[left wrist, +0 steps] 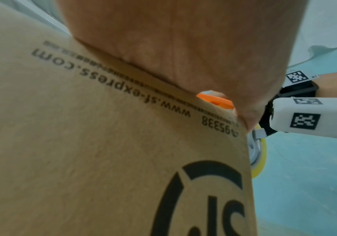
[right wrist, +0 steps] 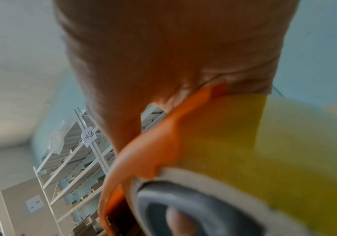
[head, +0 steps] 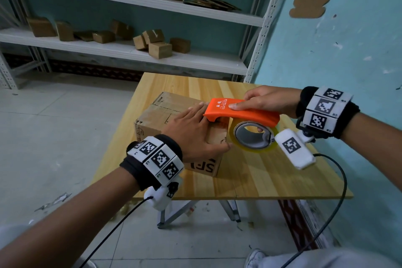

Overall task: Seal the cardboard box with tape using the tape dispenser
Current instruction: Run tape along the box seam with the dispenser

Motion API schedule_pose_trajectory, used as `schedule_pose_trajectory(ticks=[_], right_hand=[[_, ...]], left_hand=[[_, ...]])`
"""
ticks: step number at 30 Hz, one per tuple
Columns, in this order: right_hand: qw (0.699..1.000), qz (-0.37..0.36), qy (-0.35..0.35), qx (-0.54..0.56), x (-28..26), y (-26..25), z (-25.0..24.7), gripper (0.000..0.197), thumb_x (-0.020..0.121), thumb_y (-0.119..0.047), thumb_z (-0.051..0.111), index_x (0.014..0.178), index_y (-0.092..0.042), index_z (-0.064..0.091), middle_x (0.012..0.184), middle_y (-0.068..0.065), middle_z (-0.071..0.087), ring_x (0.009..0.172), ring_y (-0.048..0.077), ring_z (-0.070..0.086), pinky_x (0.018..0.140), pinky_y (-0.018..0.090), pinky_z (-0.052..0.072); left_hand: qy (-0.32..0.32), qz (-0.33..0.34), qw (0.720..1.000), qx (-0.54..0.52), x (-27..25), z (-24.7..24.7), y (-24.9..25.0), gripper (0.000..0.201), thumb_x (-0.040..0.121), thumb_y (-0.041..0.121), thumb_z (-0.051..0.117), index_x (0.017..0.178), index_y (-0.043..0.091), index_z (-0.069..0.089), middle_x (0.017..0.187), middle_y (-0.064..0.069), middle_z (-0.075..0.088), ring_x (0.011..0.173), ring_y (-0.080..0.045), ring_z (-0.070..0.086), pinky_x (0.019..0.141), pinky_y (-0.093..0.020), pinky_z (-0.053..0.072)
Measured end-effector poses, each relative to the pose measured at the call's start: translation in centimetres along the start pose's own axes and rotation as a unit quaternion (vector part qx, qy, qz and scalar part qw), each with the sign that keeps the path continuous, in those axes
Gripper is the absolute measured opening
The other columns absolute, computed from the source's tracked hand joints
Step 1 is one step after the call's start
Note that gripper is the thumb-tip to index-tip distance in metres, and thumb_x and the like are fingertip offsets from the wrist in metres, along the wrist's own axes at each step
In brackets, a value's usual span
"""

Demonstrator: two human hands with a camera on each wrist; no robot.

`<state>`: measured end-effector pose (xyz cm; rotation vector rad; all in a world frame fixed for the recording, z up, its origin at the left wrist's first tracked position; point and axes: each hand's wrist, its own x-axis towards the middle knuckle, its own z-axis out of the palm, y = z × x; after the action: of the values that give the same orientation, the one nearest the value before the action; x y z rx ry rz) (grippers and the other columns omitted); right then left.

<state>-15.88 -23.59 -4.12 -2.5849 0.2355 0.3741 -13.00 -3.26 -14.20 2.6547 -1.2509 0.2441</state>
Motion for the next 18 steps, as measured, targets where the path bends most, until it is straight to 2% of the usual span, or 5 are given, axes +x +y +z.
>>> schedule_pose_trajectory(ticks=[3, 6, 9, 15, 18], right_hand=[[1.000, -0.013, -0.007, 0.026, 0.16, 0.00, 0.02, 0.070, 0.062, -0.068, 0.064, 0.110, -0.017, 0.066, 0.103, 0.009, 0.073, 0.084, 0.020, 0.069, 0.076, 0.034, 0.055], [0.999, -0.015, -0.016, 0.044, 0.13, -0.10, -0.01, 0.056, 0.078, -0.058, 0.063, 0.113, -0.014, 0.066, 0.103, 0.010, 0.073, 0.083, 0.021, 0.069, 0.074, 0.031, 0.056], [0.998, -0.025, -0.002, 0.049, 0.18, 0.17, 0.34, 0.047, 0.085, -0.055, 0.061, 0.112, -0.017, 0.066, 0.100, 0.009, 0.072, 0.082, 0.020, 0.068, 0.073, 0.030, 0.055], [0.996, -0.048, 0.033, 0.068, 0.07, 0.55, 0.82, 0.040, 0.085, -0.054, 0.063, 0.105, -0.020, 0.072, 0.091, 0.002, 0.074, 0.078, 0.016, 0.068, 0.074, 0.028, 0.052], [0.996, -0.048, 0.035, 0.072, -0.02, 0.51, 0.80, 0.035, 0.085, -0.053, 0.063, 0.102, -0.024, 0.072, 0.089, 0.000, 0.074, 0.076, 0.014, 0.068, 0.070, 0.025, 0.051]], left_hand=[[-0.004, 0.000, 1.000, -0.003, 0.02, -0.04, -0.01, 0.108, 0.065, 0.087, 0.006, 0.152, 0.024, -0.003, 0.161, 0.002, 0.001, 0.147, -0.015, -0.001, 0.117, -0.032, -0.002], [-0.004, -0.003, 1.000, -0.001, 0.07, -0.03, 0.02, 0.106, 0.068, 0.087, 0.010, 0.153, 0.023, -0.001, 0.161, 0.001, 0.003, 0.147, -0.015, 0.000, 0.118, -0.032, 0.000], [-0.006, -0.007, 1.000, -0.004, 0.12, 0.09, -0.02, 0.104, 0.070, 0.086, 0.013, 0.153, 0.024, -0.001, 0.161, 0.002, 0.003, 0.147, -0.015, 0.002, 0.118, -0.033, 0.001], [-0.007, -0.018, 1.000, -0.006, 0.17, 0.17, 0.09, 0.103, 0.070, 0.085, 0.014, 0.153, 0.025, 0.001, 0.160, 0.002, 0.006, 0.147, -0.016, 0.010, 0.120, -0.035, 0.008], [-0.009, -0.019, 1.000, -0.006, 0.02, 0.01, 0.19, 0.101, 0.072, 0.083, 0.016, 0.153, 0.024, 0.000, 0.161, 0.001, 0.004, 0.147, -0.016, 0.009, 0.118, -0.033, 0.005]])
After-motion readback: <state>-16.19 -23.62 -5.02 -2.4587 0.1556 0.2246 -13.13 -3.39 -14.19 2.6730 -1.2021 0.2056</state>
